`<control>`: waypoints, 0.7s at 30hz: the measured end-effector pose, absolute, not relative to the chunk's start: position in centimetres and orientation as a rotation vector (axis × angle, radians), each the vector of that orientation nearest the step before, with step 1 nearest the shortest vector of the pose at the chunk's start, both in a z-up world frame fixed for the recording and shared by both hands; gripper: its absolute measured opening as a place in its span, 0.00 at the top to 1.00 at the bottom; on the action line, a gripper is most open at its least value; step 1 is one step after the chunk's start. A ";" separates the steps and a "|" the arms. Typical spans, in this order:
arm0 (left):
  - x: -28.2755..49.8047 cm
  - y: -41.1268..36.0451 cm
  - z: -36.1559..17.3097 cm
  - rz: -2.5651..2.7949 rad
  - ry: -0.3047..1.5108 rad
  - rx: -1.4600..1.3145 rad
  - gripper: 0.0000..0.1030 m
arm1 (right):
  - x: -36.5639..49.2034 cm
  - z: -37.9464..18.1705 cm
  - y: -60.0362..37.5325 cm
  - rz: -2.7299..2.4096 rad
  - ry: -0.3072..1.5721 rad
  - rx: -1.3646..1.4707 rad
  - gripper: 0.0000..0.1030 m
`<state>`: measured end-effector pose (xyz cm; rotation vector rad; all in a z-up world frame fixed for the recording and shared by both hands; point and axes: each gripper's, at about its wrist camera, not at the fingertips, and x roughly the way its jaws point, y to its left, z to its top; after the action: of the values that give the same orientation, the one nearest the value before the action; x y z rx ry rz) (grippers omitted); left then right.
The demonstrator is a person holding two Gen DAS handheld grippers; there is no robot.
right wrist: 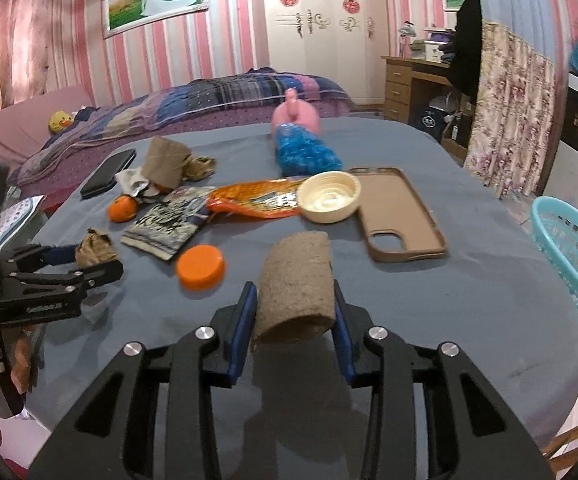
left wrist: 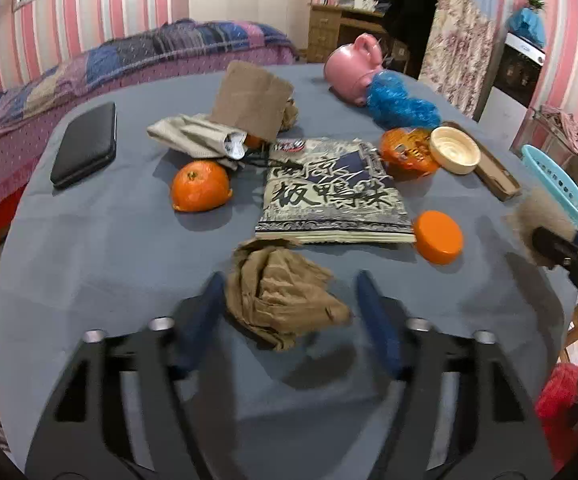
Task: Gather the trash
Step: 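Grasp the tan crumpled cloth with the left tool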
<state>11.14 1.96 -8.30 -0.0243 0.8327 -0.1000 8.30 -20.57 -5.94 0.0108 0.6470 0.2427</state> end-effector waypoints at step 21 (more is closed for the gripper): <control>16.3 -9.2 0.4 -0.147 0.603 0.055 0.48 | 11.8 -1.6 -34.8 0.042 0.591 0.041 0.65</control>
<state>16.30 -9.20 0.41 0.0552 0.6032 -0.1469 11.82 -34.81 -1.63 0.0414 0.5906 0.0420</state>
